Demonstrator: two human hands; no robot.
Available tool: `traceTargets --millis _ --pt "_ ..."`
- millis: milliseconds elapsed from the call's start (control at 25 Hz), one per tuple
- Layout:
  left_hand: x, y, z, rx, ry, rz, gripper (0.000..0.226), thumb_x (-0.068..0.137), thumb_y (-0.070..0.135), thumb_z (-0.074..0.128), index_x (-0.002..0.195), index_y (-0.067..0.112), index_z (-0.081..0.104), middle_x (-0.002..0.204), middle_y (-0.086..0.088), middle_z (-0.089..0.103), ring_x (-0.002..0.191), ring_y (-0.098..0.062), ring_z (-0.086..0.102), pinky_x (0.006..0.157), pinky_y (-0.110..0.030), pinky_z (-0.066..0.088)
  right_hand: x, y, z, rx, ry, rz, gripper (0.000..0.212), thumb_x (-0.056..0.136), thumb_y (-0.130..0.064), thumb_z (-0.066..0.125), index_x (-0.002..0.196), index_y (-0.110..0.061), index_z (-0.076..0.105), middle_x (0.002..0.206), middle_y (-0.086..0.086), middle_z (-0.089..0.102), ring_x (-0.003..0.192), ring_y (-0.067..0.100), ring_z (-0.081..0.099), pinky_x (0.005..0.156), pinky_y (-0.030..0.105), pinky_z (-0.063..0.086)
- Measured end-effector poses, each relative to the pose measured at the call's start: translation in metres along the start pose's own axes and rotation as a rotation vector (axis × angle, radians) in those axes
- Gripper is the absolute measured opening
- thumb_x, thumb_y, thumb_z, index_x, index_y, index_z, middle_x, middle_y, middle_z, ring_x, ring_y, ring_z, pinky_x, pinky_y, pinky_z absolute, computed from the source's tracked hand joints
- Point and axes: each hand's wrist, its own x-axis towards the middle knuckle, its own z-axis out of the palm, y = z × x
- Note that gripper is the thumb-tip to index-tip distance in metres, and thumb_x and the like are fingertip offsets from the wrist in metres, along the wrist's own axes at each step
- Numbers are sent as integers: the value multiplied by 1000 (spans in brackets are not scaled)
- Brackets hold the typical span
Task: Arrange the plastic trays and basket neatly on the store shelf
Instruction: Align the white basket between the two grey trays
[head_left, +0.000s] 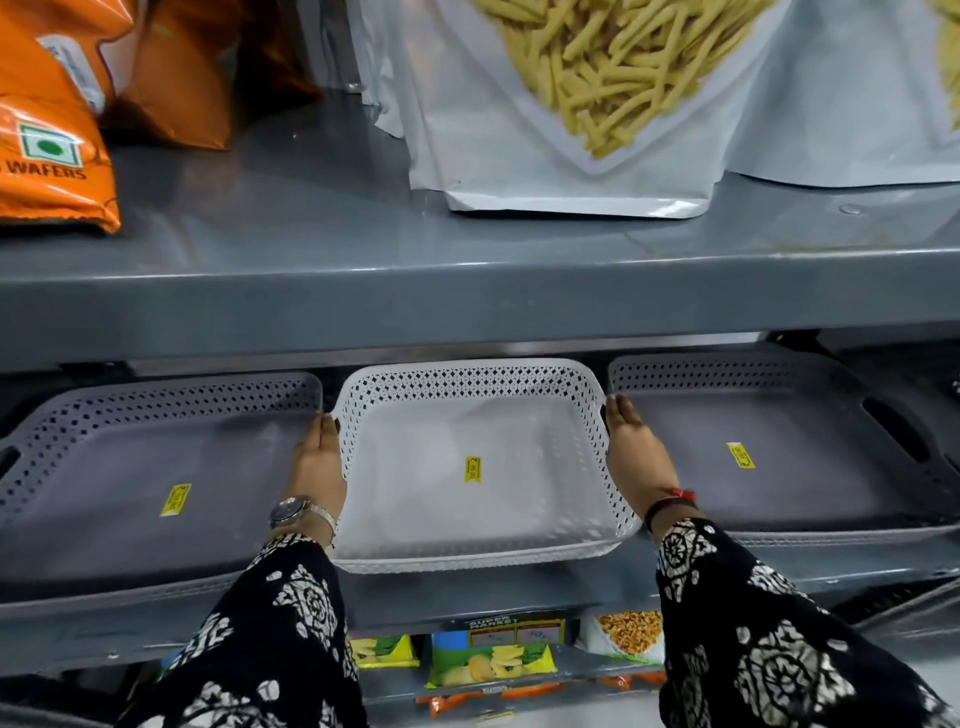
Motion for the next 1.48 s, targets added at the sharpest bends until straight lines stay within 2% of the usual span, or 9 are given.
traceTargets --millis 240,440,920,1160,1480 --pt "26 2 2 -18 -21 4 70 82 -21 31 147 -1 15 158 -17 11 134 -37 37 112 -39 36 27 -3 1 51 -4 -13 69 80 17 28 145 -4 17 157 11 14 131 34 42 96 40 45" --pt "27 2 5 -45 16 -16 67 82 -21 32 145 -1 22 156 -16 18 135 -39 32 114 -41 33 28 -2 3 97 22 -10 71 78 19 27 145 -5 20 157 11 16 134 33 39 102 41 42" --pt "-4 1 3 11 29 -10 65 81 -21 34 143 -2 28 154 -16 23 108 -44 53 95 -46 48 3 6 4 186 59 -21 70 77 19 28 143 -4 27 155 13 23 136 31 36 106 36 37" --pt "-22 4 -2 13 35 -45 64 84 -19 34 144 1 27 154 -13 24 112 -41 52 98 -44 46 -9 10 3 186 54 -49 68 78 18 29 143 -3 27 154 15 25 134 34 37 106 41 40" --pt "-28 1 -1 -11 46 -50 64 83 -20 33 144 0 27 154 -14 25 113 -41 54 100 -44 47 -15 12 2 192 45 -52 69 78 19 29 143 -4 26 154 13 24 133 34 39 106 42 39"
